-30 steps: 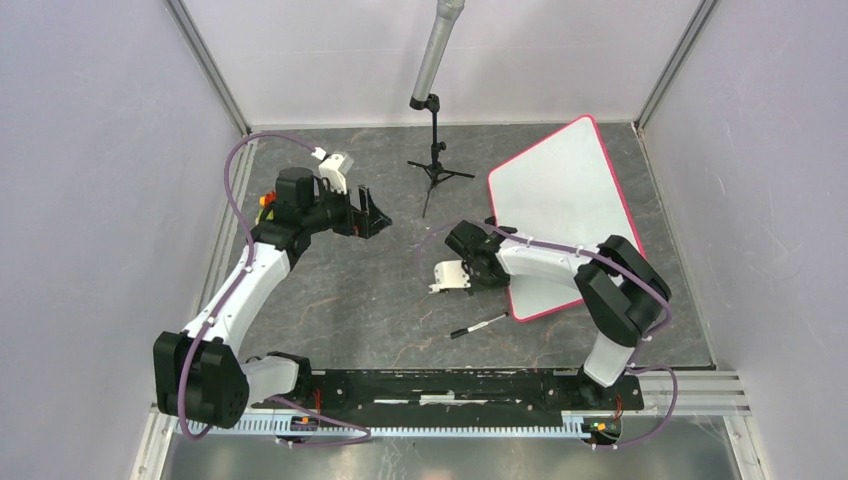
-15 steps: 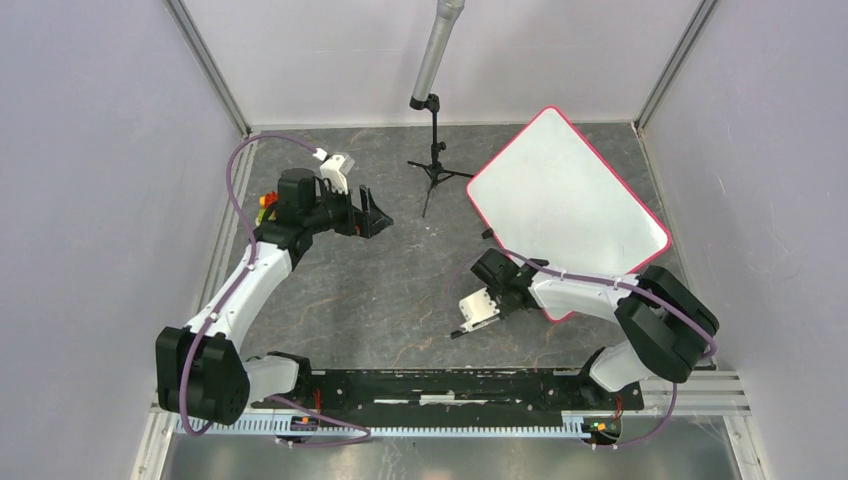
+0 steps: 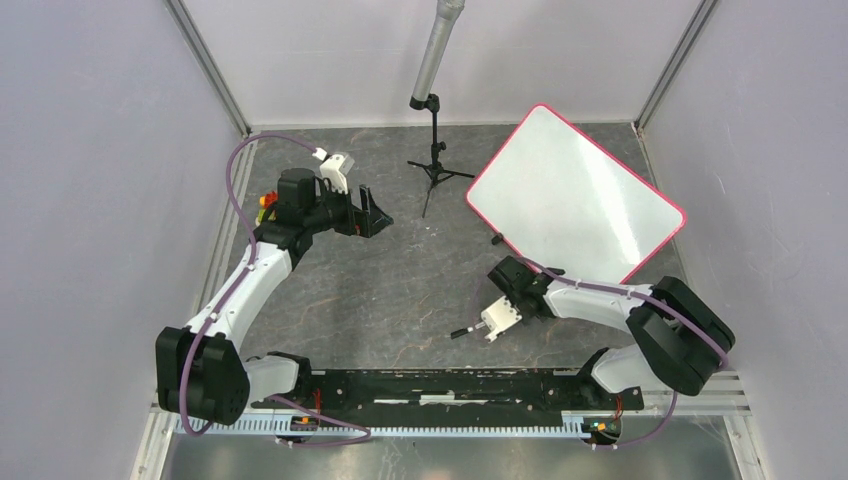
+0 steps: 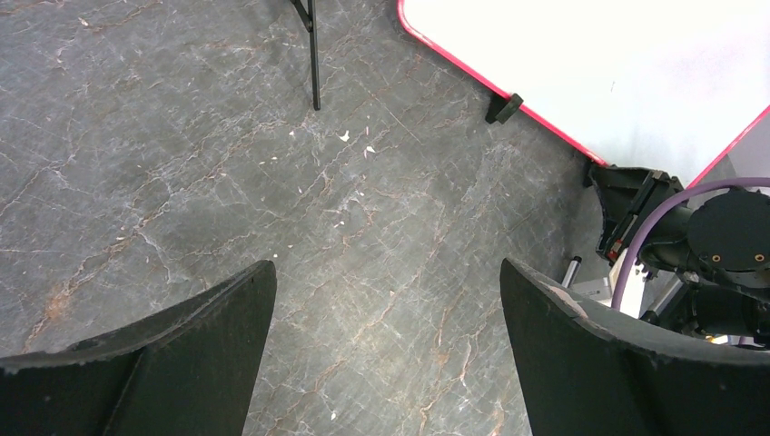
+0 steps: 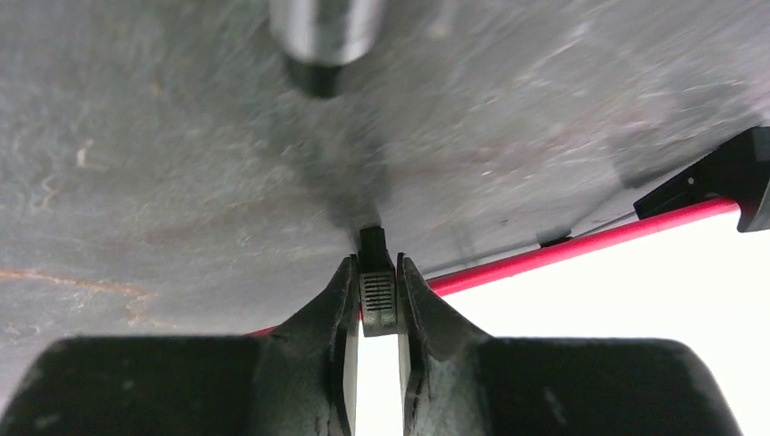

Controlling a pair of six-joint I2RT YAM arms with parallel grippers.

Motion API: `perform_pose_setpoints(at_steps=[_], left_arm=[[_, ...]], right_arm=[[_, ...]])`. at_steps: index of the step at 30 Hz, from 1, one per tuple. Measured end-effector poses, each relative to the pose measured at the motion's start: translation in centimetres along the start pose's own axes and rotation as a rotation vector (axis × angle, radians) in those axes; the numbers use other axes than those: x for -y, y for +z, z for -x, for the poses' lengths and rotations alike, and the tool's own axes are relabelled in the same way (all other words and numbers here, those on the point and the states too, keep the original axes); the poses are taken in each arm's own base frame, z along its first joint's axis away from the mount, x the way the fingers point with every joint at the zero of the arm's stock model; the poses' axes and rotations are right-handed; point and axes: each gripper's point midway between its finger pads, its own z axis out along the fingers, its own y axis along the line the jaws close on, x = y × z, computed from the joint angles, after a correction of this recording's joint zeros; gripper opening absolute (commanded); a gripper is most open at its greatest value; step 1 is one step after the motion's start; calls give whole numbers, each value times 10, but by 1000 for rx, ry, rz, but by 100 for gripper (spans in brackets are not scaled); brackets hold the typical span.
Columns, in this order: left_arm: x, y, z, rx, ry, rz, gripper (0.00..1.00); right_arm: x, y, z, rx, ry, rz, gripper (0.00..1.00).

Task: Write a sentence on the whiteboard
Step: Move the whiteboard to the center of the board.

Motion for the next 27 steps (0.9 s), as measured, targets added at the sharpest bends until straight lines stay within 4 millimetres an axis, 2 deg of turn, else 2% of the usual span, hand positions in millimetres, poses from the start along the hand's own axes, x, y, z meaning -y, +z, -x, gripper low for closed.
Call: perform_pose_setpoints(at_steps=[5,11,19,23,27], left_arm=[[0,0,0,0,0,0,98],[0,0,0,1,0,0,98],[0,0,1,3,2,-1,98],[0,0,1,5,3,-3,98],[1,0,1,5,3,-5,98]], right_arm=[[-23,6,-21,-74,5,52,32],[-39,7,-40,-116,38,107,44],[-43,5,-50,-127,58,115,52],[-28,-4,-46,-68,107,84,62],[21,-28,-42,38,237,-32,69]])
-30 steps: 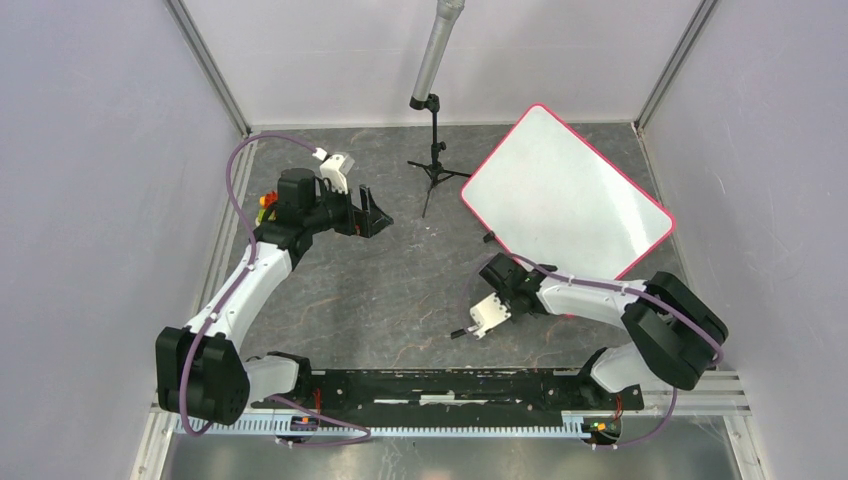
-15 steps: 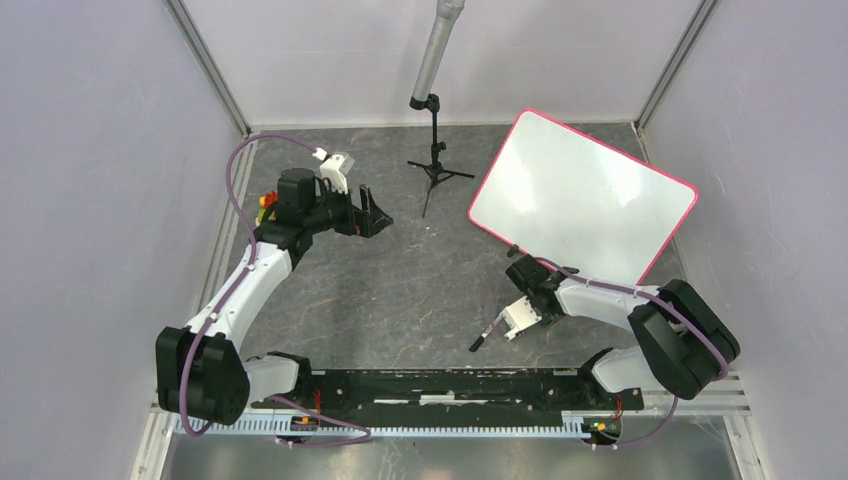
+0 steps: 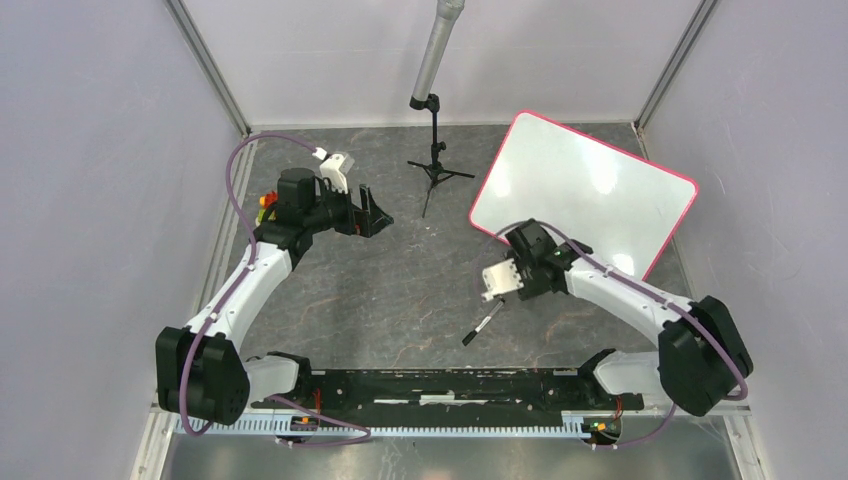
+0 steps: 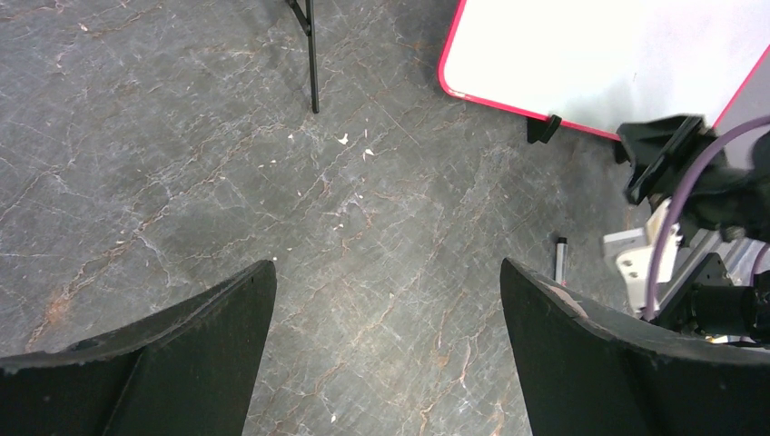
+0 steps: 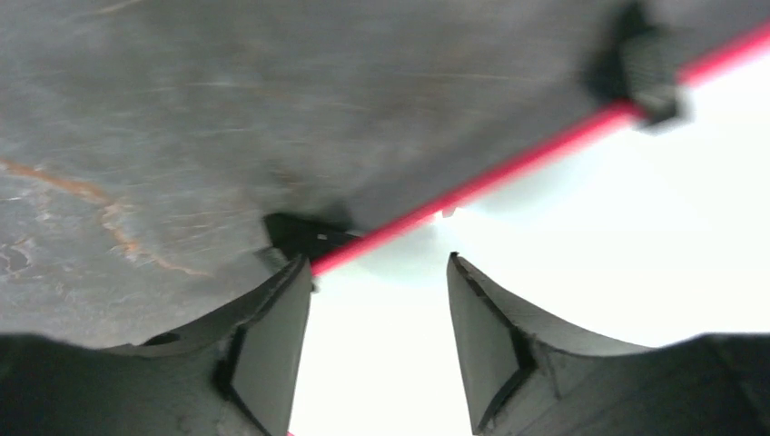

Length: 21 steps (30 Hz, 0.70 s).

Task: Write a sentence on the whiteboard
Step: Move the whiteboard to the center of the board.

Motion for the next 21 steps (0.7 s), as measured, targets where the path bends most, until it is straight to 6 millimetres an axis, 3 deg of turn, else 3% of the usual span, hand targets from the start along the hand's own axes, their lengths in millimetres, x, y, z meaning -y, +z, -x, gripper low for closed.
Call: perform_pose_setpoints(at_steps=[5,7,10,16,21], left_arm=[[2,0,-2,-4,-1,-14,96],[4,1,-5,-10,-1,-28,95],[12,5,-14,-39,33,-47,94],[63,29,-73,-226,245,-146,91],[105,45,-136,-395,427,-226,89]], right_arm=[[49,-39,20,186,186,-145,81],[57,-52,26,255,277,-191,89],[60,-65,26,338,444,-225,90],[78,-80,-16,438,974,-305,88],[70,-81,-60,459,1390,-330,86]])
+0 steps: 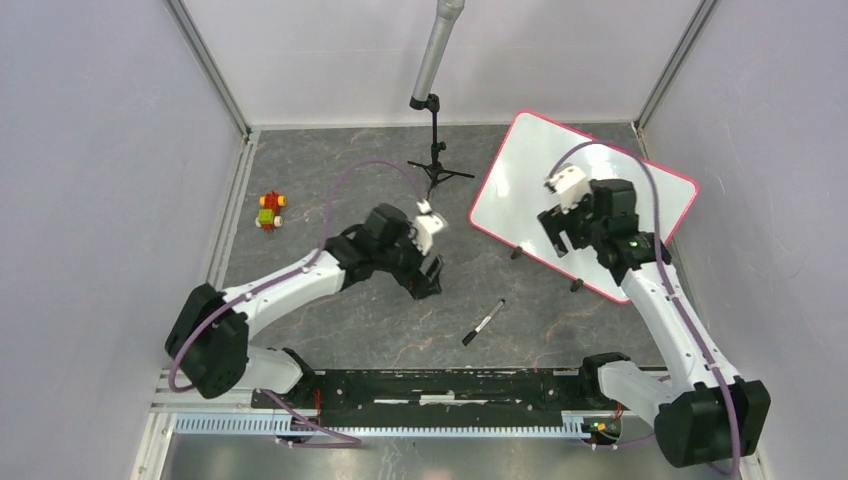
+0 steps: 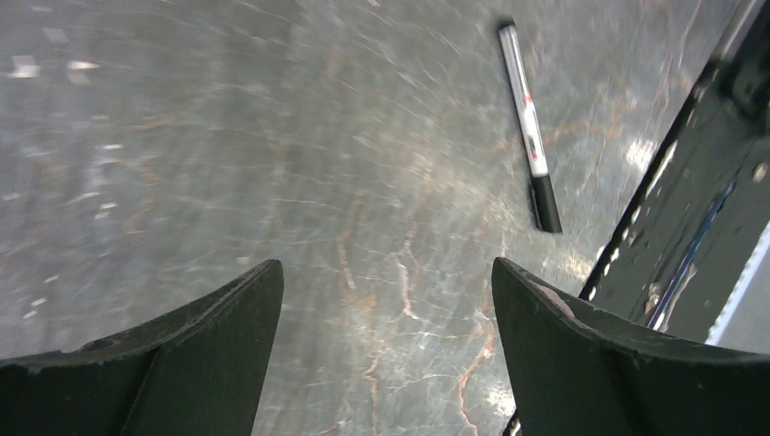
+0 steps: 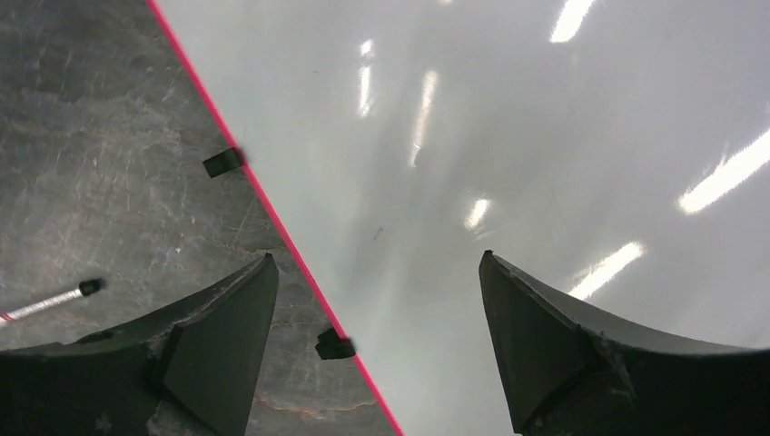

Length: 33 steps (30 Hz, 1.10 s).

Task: Write a sentence on the whiteboard
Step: Move the whiteboard to the center of the board, then pick up the whiteboard marker at the center of the board.

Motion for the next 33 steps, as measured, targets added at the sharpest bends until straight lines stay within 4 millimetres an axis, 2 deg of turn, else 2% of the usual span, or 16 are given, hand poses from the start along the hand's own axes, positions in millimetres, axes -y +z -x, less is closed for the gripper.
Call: perform_pose_setpoints(at_steps=[4,8,12,16,17,22,25,29,33], left_arm=[[42,33,-26,-132,125,-38,88],[79,60,-37,-218,240,-41,83],[95,83,-32,-257,292,8,81],[94,92,-29,-255,264,66,78],[93,93,-28,-253,256,81,76],[92,102,-19,-234,226,134,67],[92,111,-16,-224,213,163,63],[85,120,-28,-250,196,206,56],[80,123,-29,-253,185,235,45]], right_arm=[[17,-5,-20,-43,246,-50,86],[6,-6,-34,-94,377,-45,85],[-7,-11,-58,-151,471,-61,81],[-17,-12,-73,-173,528,-64,78],[-23,-11,-82,-191,545,-57,76],[-37,-8,-100,-238,574,-32,73],[-39,-6,-100,-236,583,-25,71],[-41,-4,-97,-227,582,-19,71],[-42,1,-106,-264,584,-37,70]])
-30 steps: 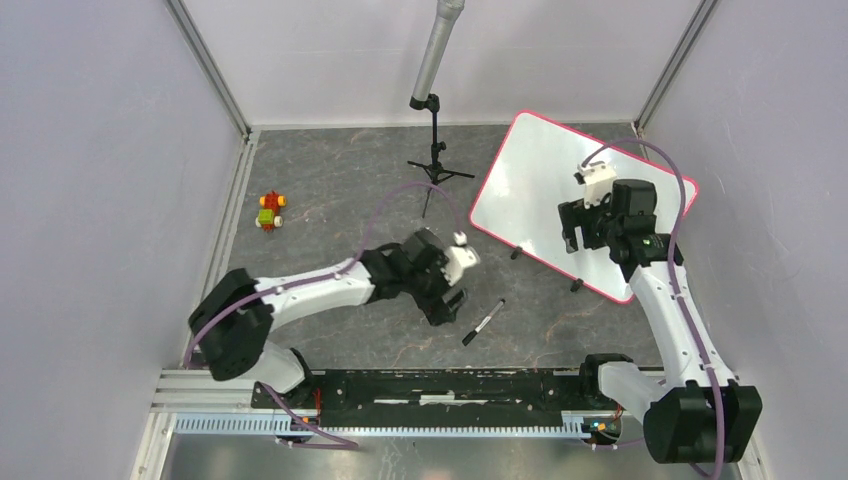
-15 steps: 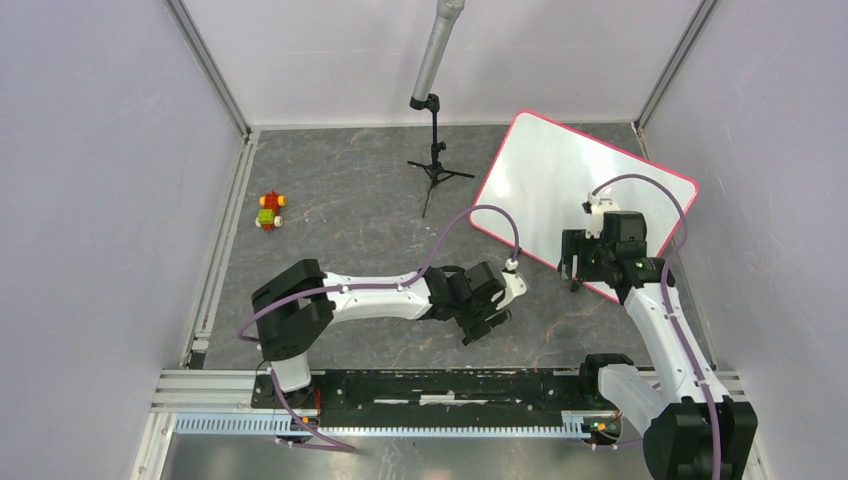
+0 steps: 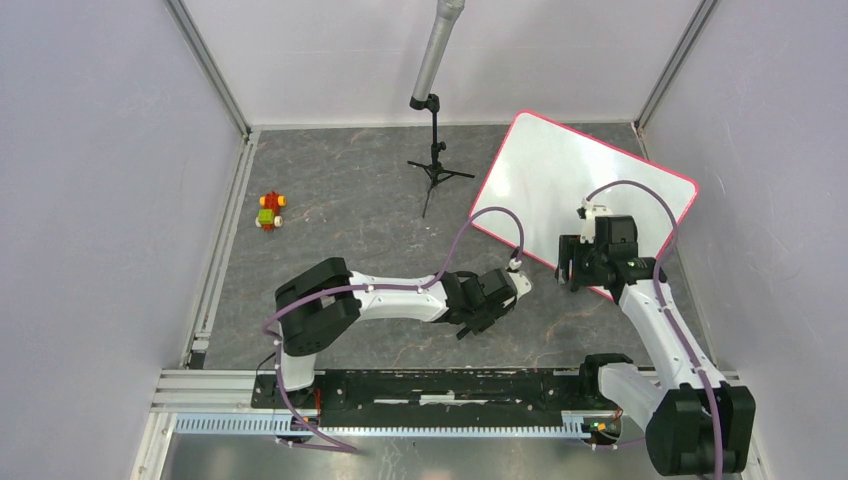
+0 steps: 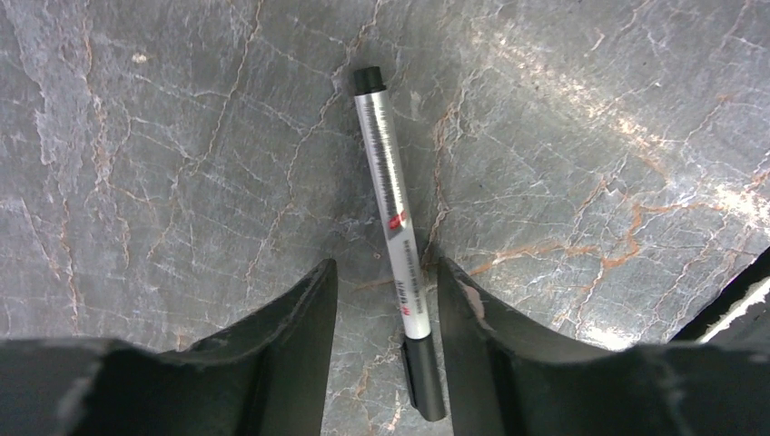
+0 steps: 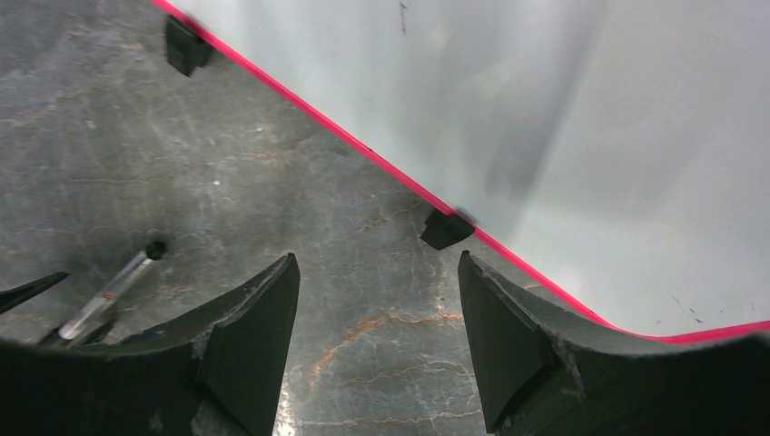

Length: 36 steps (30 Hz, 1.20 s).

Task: Write a sentence on the whiteboard
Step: Pick up the whiteboard marker at the center of the board.

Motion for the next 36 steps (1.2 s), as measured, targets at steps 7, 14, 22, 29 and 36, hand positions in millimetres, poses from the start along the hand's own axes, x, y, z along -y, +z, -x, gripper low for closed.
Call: perform_pose_setpoints(at_steps=[7,14,22,29,36], left_arm=[[0,2,1,-4,-19,3,23],[-5,4,2,-16,-55,5,15],[-16,6,2,-23,-94,7,12],[-19,6,3,-23,-104,8,7],[-29,2,1,-34,-148,4,2]], right_arm=[[16,12,-21,-78,19,-88,69],[25,17,-35,-109,61,-147,66],[32,29,-40,-115,103,-197,61],[36,40,-38,-117,135,-227,55],[40,44,-40,-126,144,-253,39]])
